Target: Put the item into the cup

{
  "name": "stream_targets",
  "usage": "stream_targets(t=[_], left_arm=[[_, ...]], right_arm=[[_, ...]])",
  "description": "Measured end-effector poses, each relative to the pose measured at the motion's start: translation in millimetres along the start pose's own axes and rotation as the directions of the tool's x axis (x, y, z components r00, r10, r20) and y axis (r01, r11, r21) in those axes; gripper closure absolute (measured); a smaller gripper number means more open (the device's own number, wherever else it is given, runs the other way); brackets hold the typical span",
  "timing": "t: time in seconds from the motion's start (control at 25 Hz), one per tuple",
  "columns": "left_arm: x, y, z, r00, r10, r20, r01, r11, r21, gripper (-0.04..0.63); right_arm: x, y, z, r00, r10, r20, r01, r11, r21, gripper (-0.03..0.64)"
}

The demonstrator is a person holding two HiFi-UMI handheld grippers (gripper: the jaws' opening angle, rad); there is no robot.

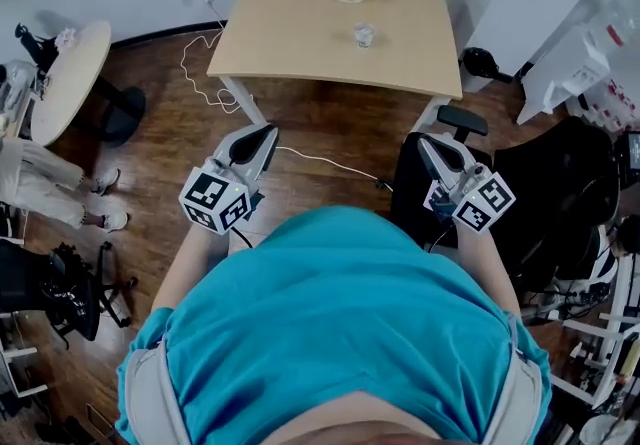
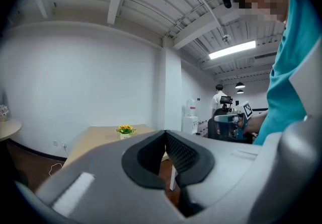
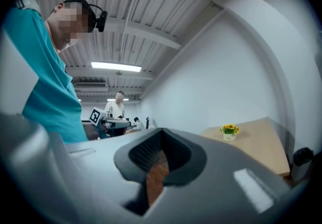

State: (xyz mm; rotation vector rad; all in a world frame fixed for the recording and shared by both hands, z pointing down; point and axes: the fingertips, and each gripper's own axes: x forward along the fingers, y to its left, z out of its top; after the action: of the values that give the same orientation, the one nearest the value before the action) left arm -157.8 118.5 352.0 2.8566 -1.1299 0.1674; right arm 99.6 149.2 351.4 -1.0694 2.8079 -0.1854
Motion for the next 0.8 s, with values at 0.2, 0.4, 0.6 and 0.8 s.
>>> stream_targets(t=[0.2, 0.4, 0.6, 0.8], left_arm=[[-21.7, 20.1, -8.4, 0.999, 0.018, 0.033, -0.015, 0.997, -0.078, 0.591], [-36.1, 27.1, -15.2, 0.999, 0.015, 0.049, -0.009, 0.994, -0.111, 0.591], [-38.5, 28.2, -16.9, 0.999, 0.009, 0.053, -0.002, 0.993, -0.119, 0.591], [-39.7, 25.2, -13.6, 0.998, 0.0, 0.057, 0.006, 0.994, -0.109, 0.591]], right_arm=[[13.6, 12.8, 1.9, 1.0, -0.018, 0.013, 0.018, 1.0, 0.026, 0.617], [25.6, 28.3, -4.2, 0.999, -0.018, -0.032, 0.018, 1.0, 0.003, 0.617], [30.7, 38.1, -5.4, 0.998, -0.003, -0.061, 0.002, 1.0, -0.028, 0.617], [29.5, 38.7, -5.0, 0.998, -0.005, -0.068, 0.003, 0.999, -0.033, 0.617]])
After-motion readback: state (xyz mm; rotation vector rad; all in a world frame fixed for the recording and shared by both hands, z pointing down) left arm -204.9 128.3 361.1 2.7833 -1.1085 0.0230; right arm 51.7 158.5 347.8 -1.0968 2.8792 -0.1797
